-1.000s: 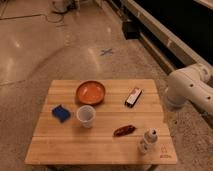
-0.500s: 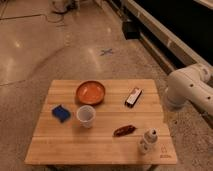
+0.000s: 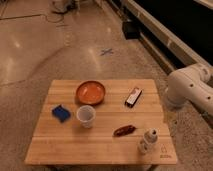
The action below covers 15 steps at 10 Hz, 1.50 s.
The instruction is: Pick up the ceramic cup
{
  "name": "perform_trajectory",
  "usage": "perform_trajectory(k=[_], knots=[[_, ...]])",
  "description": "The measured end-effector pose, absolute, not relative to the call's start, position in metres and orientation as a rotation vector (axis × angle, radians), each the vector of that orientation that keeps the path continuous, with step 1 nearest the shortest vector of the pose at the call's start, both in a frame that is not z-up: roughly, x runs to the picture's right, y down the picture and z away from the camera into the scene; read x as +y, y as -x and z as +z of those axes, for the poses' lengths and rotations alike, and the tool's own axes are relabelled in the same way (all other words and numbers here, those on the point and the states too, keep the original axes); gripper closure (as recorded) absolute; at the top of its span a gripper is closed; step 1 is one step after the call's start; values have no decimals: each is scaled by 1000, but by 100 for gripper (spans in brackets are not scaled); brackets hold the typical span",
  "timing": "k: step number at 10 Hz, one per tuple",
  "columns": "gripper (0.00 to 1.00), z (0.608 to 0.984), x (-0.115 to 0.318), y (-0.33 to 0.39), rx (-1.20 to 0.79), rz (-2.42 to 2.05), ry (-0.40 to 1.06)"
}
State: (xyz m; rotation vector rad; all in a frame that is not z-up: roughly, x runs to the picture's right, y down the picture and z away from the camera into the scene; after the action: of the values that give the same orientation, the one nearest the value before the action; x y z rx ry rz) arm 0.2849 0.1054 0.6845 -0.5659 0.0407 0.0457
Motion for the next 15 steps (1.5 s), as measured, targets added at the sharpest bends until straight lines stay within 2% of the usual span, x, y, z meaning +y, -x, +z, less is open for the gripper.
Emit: perform_trajectory(k=[7,11,15], knots=[[35,686,100,-283,40,29,558],[35,704,63,-233,-13,-108,531],[35,725,58,-154,-104,-292,521]])
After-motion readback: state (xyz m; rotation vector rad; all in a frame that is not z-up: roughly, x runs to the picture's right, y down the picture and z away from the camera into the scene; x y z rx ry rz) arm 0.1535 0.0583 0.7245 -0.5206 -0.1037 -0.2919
